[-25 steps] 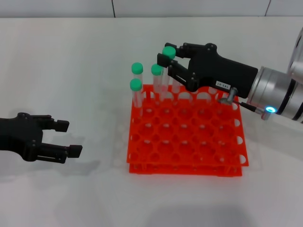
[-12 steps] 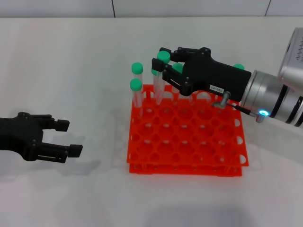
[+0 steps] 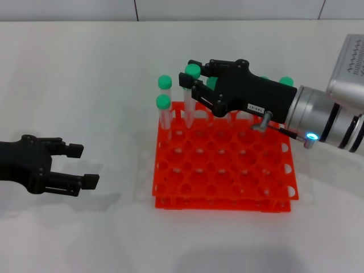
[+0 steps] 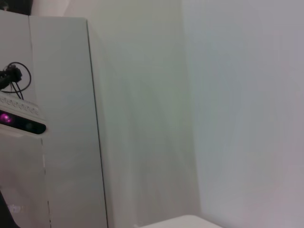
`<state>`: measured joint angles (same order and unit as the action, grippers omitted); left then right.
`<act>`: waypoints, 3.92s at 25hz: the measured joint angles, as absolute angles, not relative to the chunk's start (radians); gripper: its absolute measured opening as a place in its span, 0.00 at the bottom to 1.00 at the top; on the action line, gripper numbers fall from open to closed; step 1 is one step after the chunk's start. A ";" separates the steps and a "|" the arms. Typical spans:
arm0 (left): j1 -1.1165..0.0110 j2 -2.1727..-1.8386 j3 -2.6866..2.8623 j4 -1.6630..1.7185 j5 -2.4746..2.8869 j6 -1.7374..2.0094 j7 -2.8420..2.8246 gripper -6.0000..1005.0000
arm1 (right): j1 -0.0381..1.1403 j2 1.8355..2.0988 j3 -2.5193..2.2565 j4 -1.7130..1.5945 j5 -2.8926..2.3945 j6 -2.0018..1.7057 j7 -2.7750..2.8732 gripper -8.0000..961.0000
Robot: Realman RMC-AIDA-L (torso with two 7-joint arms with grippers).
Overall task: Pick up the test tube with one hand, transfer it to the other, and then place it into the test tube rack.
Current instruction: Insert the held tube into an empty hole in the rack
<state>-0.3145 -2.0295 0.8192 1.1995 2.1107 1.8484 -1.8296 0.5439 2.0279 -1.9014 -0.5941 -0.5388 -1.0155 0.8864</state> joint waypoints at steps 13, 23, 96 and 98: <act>-0.314 -2.029 0.819 1.201 2.111 1.851 -1.828 0.88 | 0.546 2.028 -1.916 -0.601 -0.531 -1.005 0.885 0.28; -0.321 -2.030 0.819 1.200 2.109 1.852 -1.828 0.88 | 0.542 2.028 -1.918 -0.595 -0.509 -1.006 0.872 0.28; -0.322 -2.034 0.818 1.198 2.109 1.847 -1.802 0.88 | 0.547 2.028 -2.010 -0.540 -0.430 -0.956 0.791 0.28; -0.322 -2.034 0.818 1.198 2.109 1.847 -1.802 0.88 | 0.547 2.028 -2.009 -0.540 -0.430 -0.955 0.791 0.28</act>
